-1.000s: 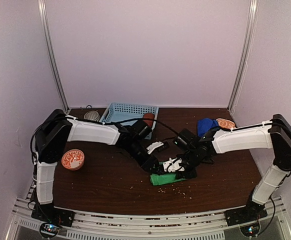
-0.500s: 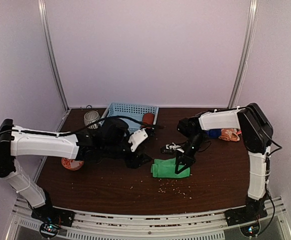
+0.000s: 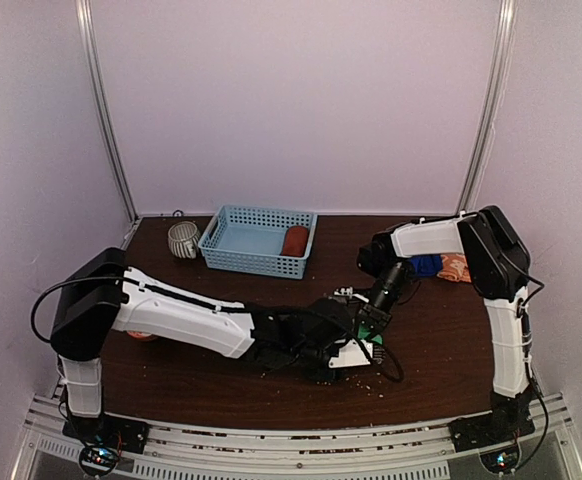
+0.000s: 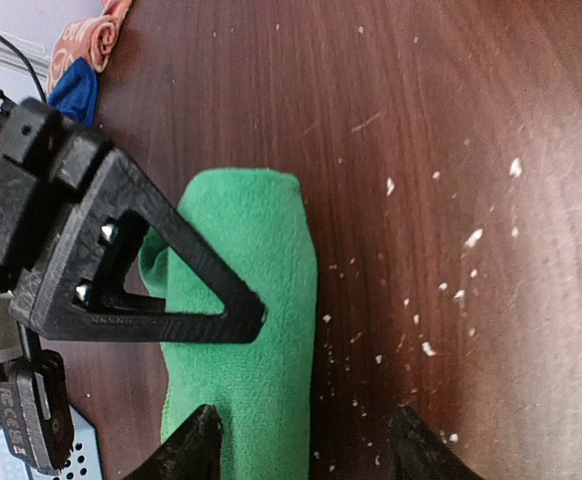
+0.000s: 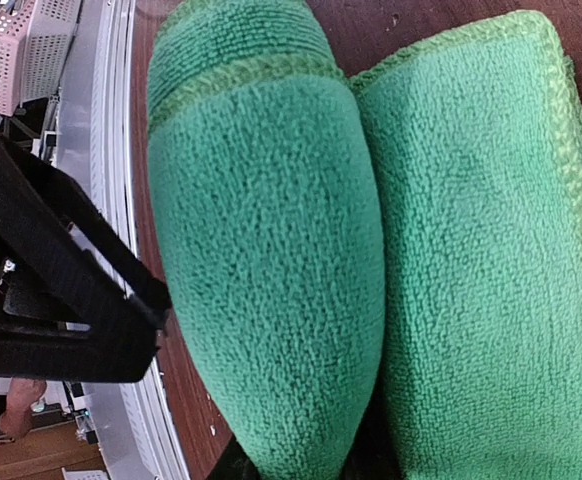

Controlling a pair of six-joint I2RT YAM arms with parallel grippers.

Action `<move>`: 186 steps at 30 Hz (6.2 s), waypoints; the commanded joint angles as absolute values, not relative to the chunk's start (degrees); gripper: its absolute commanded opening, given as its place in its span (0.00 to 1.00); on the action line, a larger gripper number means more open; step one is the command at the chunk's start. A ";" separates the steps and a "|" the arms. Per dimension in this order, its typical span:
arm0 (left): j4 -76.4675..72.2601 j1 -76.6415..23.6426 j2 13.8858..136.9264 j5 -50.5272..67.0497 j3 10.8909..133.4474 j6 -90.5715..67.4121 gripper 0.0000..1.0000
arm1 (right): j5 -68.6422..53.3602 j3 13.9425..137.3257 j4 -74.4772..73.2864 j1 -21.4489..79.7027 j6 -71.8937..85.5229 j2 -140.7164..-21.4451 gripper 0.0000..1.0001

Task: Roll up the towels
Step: Roll the towel at the center of the board, then pick up the towel from the center of the board.

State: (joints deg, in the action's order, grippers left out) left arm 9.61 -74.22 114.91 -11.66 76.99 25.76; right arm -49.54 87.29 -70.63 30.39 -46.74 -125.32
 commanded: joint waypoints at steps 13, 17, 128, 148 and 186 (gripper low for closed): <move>10.02 -72.36 122.01 -18.06 83.20 32.22 0.54 | -40.46 84.11 -70.12 31.01 -46.44 -129.29 0.16; 11.55 -71.90 123.80 -16.89 84.56 31.35 0.46 | -40.94 84.11 -70.25 30.97 -46.81 -127.98 0.17; 21.89 -54.23 121.61 33.87 83.71 -6.75 0.51 | -9.52 44.55 -31.70 51.86 -48.24 -94.10 0.33; -13.84 -53.99 76.81 -38.32 47.84 -9.06 0.98 | -23.26 67.27 -57.11 45.31 -49.18 -112.91 0.26; 17.75 -75.23 115.35 -14.43 81.57 24.67 0.76 | -28.59 82.18 -66.89 40.87 -44.45 -128.91 0.26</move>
